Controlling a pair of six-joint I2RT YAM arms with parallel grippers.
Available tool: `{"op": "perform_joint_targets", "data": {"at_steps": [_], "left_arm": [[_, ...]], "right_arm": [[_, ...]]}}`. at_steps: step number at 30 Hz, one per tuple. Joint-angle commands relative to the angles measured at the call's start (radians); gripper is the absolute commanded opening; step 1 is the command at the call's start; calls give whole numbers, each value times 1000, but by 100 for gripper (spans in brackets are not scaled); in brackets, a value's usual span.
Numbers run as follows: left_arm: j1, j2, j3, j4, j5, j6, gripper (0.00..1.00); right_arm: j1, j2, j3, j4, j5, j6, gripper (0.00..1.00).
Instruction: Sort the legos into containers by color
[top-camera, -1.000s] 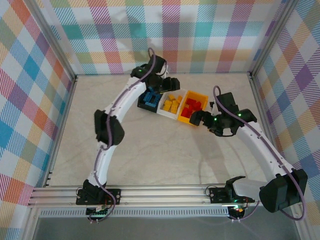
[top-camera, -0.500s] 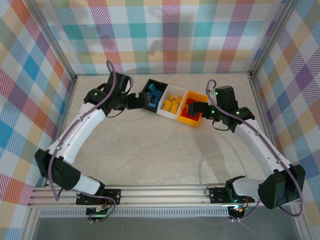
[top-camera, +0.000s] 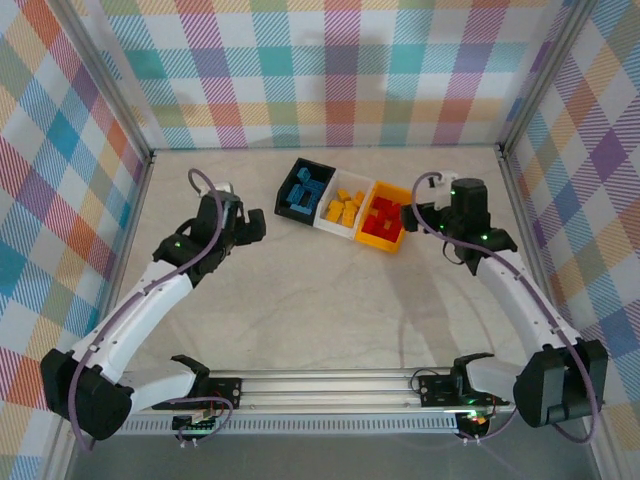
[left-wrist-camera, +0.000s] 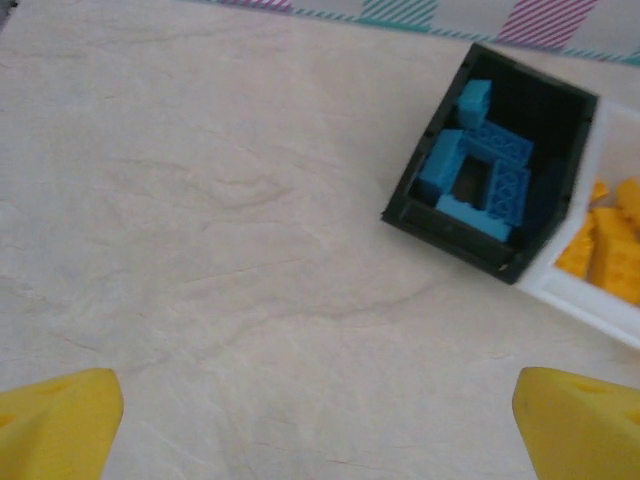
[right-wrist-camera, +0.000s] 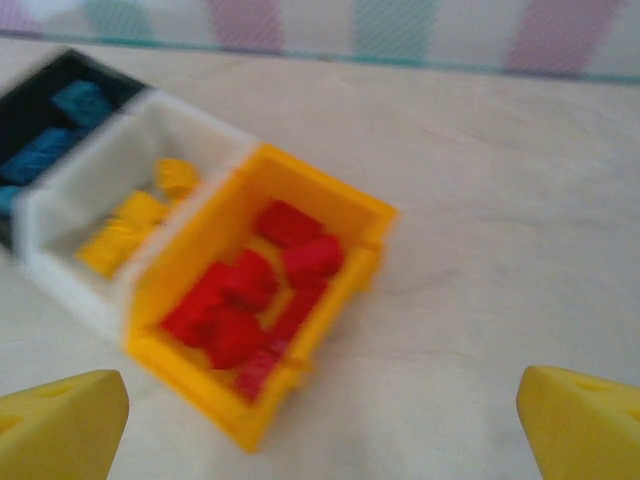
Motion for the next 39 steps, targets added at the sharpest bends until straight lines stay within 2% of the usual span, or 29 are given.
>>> {"op": "perform_joint_targets", "data": {"at_steps": [1,5,13,21,26,28,33,39], "left_arm": [[12,-36,-36,119,-67,55,100],[12,-61,-90,128,-134,46,100],[14,-167,-211,196,-174,68,100],[17,-246,-306,274,-228,143,100],[29,-239,-345,339,-235,184,100],[39,-220,-352,359,-228,187,100],[99,-140,-387,471,-175,203,100],[200,50,-400,603,-102,239,100]], "right_arm": [[-86,12,-96,150,4,-49,100],[-149,90,-190,301,-66,-3,100],[-155,259,-257,534,-113,-2,100],[-154,305,-344,755,-170,29,100],[-153,355,-530,1143,-193,23,100],[-153,346,-498,1059,-174,27,100],[-153,352,-495,1067,-153,36,100],[-153,352,-495,1063,-153,36,100]]}}
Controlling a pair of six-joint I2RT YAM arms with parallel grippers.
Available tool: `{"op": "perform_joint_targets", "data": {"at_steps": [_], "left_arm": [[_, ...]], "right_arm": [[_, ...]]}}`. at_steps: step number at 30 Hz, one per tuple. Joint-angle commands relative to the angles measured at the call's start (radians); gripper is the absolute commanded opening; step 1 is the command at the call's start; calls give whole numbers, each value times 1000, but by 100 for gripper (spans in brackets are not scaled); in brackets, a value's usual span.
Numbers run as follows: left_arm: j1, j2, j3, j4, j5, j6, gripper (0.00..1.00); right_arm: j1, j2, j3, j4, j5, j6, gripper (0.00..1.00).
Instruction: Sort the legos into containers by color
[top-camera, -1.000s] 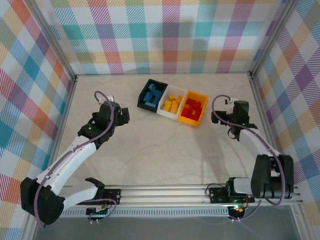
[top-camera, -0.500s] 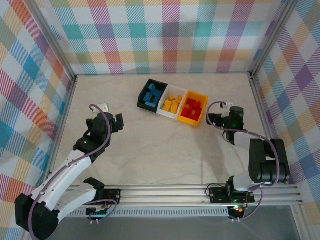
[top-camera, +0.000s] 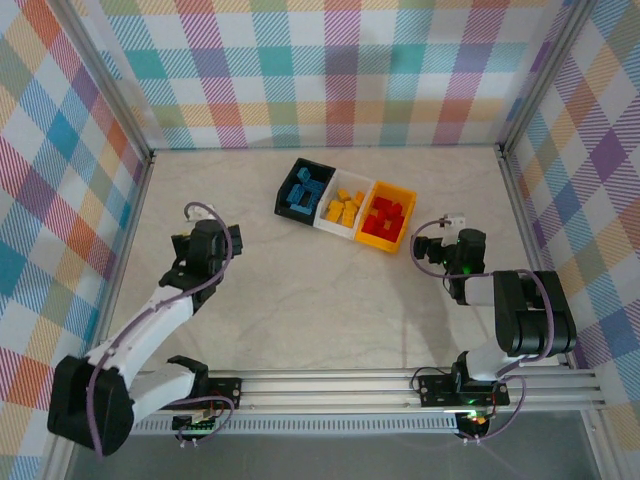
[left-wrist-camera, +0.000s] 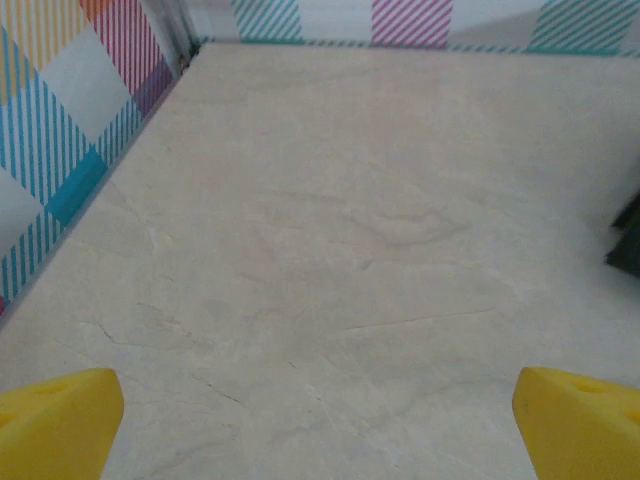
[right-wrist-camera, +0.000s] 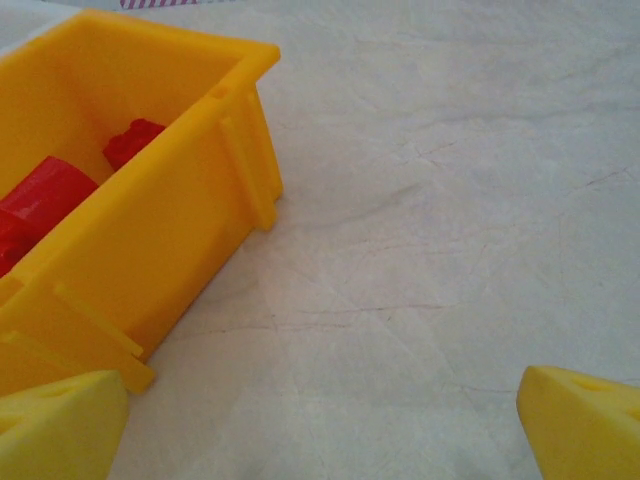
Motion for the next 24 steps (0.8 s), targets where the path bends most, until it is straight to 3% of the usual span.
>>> {"op": "perform_joint_targets", "data": {"at_steps": [1,14,24], "left_arm": [[53,105,-15,121,65,31,100],[142,454,51,322,255,148,100],[149,432,-48,524,355,158,100]], "right_arm": [[-5,-7,13,45,1,16,100],[-5,-8,15,38,-2,17,100],[-6,-8,15,41,-1,16,100]]}}
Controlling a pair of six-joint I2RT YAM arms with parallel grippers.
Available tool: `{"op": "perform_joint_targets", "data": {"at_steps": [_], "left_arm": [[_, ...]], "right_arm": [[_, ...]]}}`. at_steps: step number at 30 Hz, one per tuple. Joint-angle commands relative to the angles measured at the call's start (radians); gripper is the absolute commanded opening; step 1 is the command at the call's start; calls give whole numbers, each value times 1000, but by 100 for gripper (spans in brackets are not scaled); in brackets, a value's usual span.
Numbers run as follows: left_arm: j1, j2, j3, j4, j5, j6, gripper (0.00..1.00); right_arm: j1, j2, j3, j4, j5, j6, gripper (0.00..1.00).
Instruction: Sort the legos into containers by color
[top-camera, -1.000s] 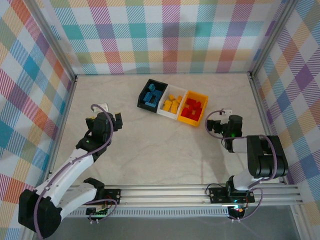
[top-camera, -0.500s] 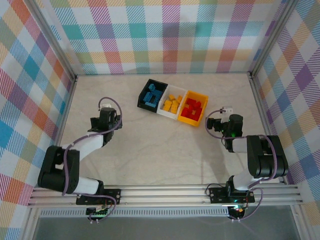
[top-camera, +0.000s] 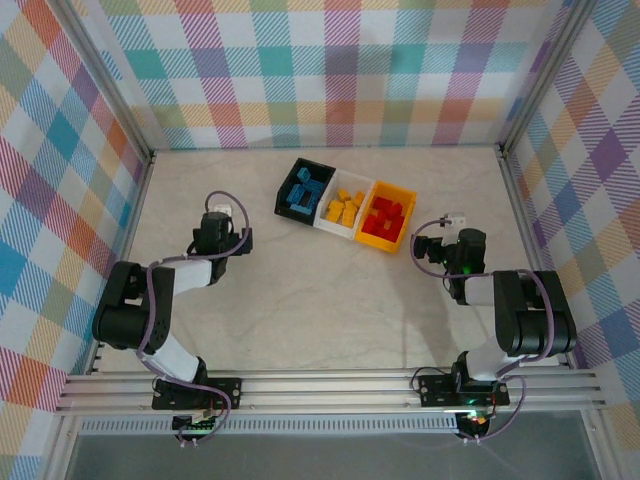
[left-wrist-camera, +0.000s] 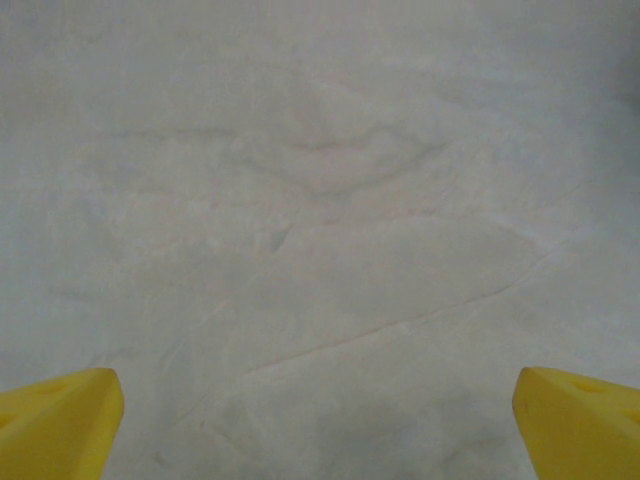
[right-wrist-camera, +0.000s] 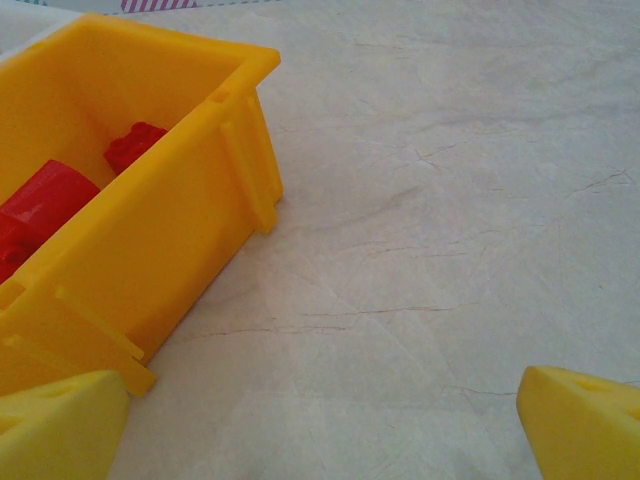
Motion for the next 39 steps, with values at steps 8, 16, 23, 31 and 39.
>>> {"op": "perform_joint_targets", "data": {"at_steps": [8,16,23,31,39], "left_arm": [[17,-158,-251,353,85,30,100],[40,-56,-231,402,78,-5,100],[72,-34,-226,412,89,-37,100],[71,-34,-227,413,89,-37,100],[71,-34,-227,413,89,-37,100]], "right_arm": [[-4,-7,15,41,1,13,100],[-3,-6,13,43,1,13,100],[-4,-6,13,45,1,12,100],[-4,-6,12,48,4,12,100],[-3,-8,10,50,4,14,100]]}}
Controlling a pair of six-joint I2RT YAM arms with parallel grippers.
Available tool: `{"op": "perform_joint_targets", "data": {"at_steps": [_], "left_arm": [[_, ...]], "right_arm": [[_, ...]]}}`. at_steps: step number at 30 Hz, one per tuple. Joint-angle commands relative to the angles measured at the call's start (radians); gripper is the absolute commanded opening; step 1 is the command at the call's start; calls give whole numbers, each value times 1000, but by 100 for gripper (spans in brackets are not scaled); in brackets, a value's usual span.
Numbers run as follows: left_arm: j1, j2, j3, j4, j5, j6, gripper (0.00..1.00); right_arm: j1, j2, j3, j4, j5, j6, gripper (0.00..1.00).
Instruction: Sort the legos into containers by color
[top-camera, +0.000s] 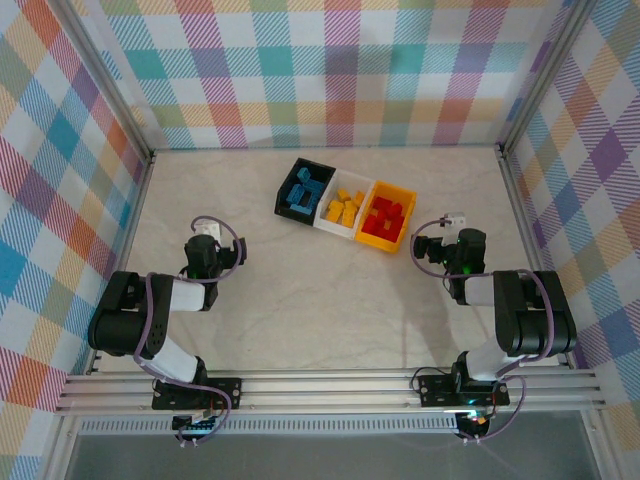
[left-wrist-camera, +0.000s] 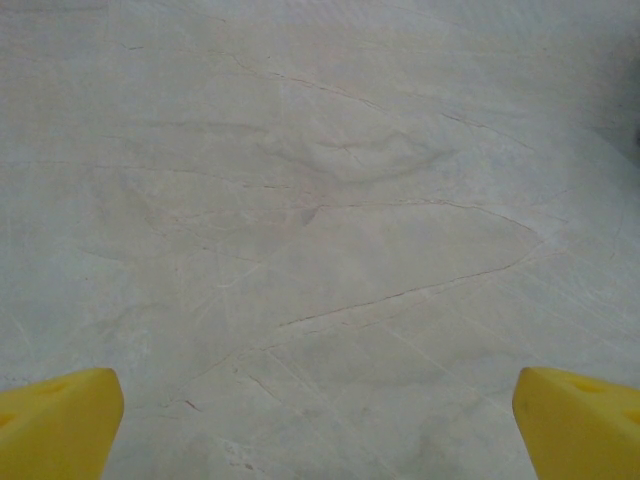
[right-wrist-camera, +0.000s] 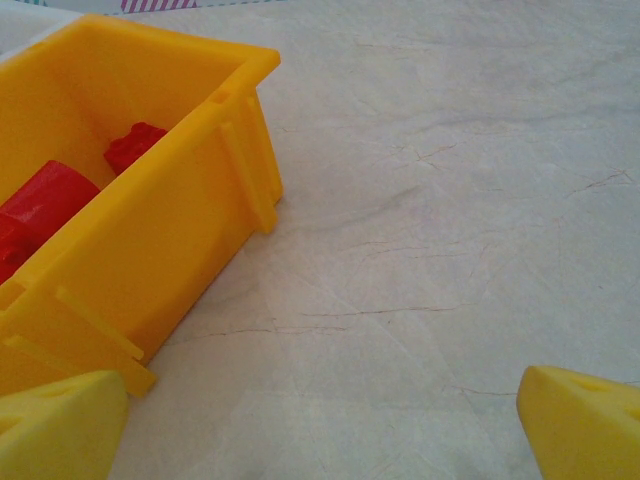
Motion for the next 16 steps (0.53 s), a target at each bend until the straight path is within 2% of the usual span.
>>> {"op": "perform_joint_targets", "data": {"at_steps": [1,16], "left_arm": [[6,1,19,46,8,-13,100],[6,1,19,46,8,-12,100]], "right_arm": [[-3,-8,10,49,4,13,100],[-4,-9,10,49,4,12,100]]}}
